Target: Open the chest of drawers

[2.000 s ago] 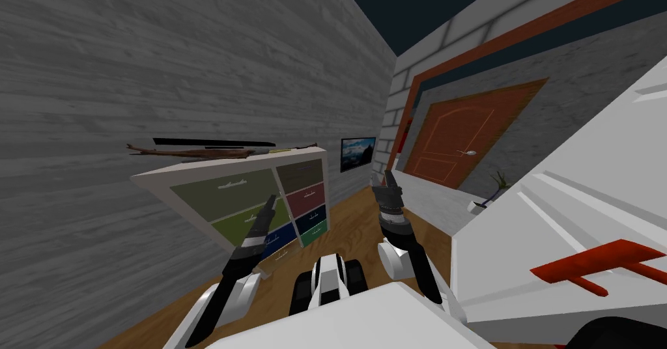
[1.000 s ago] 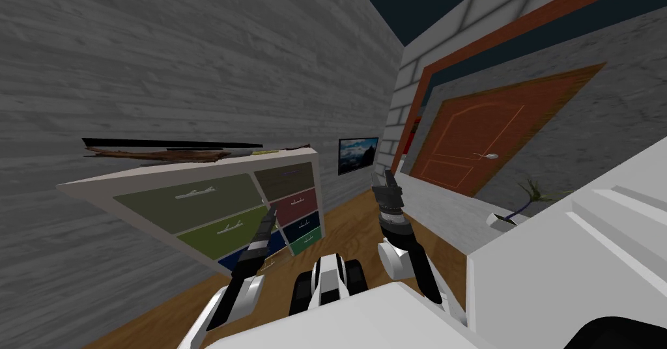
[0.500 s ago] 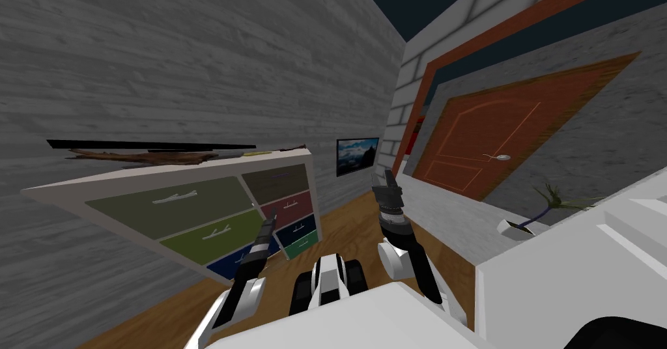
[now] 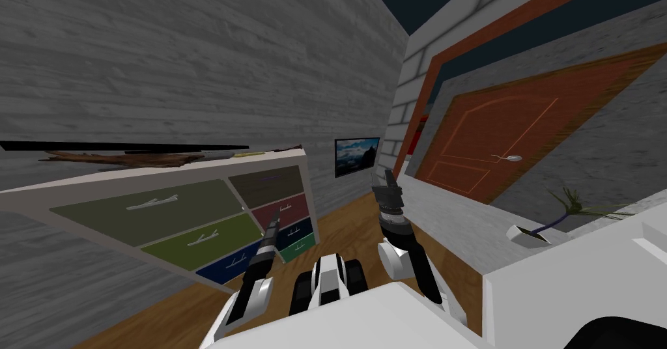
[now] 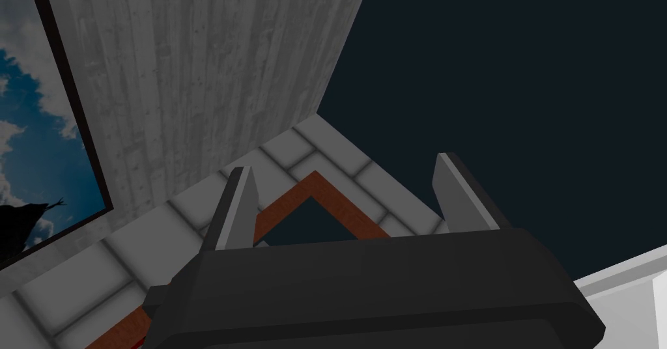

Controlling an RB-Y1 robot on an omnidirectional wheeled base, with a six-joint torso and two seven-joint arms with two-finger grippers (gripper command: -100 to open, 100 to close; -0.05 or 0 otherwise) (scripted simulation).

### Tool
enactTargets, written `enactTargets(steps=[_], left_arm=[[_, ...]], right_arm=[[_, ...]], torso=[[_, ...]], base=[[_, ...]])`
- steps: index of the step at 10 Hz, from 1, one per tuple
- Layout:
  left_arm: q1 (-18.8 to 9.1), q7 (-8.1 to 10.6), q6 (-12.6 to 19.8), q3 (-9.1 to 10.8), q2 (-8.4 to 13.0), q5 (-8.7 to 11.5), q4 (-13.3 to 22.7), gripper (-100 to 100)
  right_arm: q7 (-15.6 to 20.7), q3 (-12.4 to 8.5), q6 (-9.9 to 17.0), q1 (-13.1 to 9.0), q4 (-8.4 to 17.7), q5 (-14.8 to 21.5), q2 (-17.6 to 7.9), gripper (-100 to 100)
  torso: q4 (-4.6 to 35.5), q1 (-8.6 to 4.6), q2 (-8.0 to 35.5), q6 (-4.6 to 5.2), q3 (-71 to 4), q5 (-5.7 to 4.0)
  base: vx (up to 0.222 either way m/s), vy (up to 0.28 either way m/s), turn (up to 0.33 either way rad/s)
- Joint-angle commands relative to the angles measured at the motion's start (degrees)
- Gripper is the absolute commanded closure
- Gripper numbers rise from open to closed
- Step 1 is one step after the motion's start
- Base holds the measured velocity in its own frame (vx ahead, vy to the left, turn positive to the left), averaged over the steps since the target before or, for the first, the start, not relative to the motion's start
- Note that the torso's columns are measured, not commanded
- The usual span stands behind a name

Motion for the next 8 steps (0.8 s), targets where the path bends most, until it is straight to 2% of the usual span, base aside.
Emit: enactTargets(steps=[1,3,4,5,6,8], left_arm=[[0.28,0.39,1.57,-0.02,0.37,0.05,-1.79,-100],[0.14,0.36,1.42,0.03,0.43,0.06,-1.6,-100],[-0.01,0.0,-0.03,0.0,-0.11,0.0,0.06,100],[0.26,0.28,0.95,-0.04,0.16,0.03,-1.07,100],[0.15,0.22,0.6,-0.06,1.79,0.06,-1.37,-100],[0.15,0.19,1.02,0.23,4.01,0.23,-1.78,-100]], right_arm=[[0.0,0.0,0.0,0.0,0.0,0.0,0.0,0],[0.0,0.0,0.0,0.01,0.0,0.0,0.0,0],[0.0,0.0,0.0,0.0,0.0,0.0,0.0,0],[0.0,0.0,0.0,-0.01,0.0,0.0,0.0,0],[0.0,0.0,0.0,-0.01,0.0,0.0,0.0,0],[0.0,0.0,0.0,0.0,0.0,0.0,0.0,0]], torso=[[0.0,0.0,0.01,0.0,0.01,0.0],[-0.06,-0.17,-0.23,0.0,-0.14,-0.05],[-0.03,-0.18,-0.07,0.0,-0.05,-0.05],[0.04,-0.14,0.2,0.0,0.12,-0.04],[-0.14,0.05,-0.15,0.0,-0.02,0.09],[-0.11,-0.13,-0.32,0.0,-0.2,-0.02]], base=[[0.048,-0.008,0.0],[0.061,-0.007,0.001],[-0.043,0.013,-0.001],[-0.031,0.004,-0.003],[-0.012,-0.016,0.01],[0.003,-0.024,0.027]])
